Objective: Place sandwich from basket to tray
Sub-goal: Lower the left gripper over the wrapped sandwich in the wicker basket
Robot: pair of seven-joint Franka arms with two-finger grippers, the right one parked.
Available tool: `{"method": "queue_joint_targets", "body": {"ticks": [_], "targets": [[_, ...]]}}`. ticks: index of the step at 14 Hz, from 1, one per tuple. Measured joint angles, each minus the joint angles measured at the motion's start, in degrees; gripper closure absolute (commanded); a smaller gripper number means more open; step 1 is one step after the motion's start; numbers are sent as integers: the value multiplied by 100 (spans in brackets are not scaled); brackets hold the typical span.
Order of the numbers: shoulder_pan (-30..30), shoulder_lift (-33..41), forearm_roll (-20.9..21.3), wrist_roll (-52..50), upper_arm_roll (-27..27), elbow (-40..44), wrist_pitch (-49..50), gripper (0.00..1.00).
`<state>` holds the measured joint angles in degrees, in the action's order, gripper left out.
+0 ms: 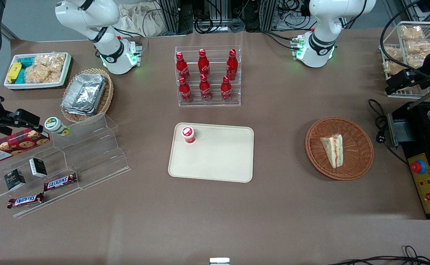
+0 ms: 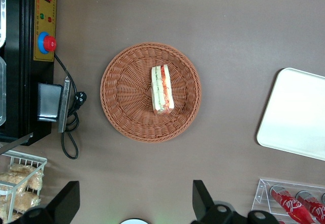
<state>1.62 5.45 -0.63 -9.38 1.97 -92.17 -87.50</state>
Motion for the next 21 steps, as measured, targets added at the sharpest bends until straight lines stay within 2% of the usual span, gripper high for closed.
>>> {"method": "queue_joint_targets", "body": {"ticks": [7, 10, 18, 21], "targets": [[1, 7, 48, 0, 0, -27, 45, 0], [6, -266, 57, -243, 0, -178, -32, 0], [4, -1352, 57, -688, 17, -1732, -2389, 0], [-1, -1674, 57, -1009, 44, -2362, -3585, 0]]}}
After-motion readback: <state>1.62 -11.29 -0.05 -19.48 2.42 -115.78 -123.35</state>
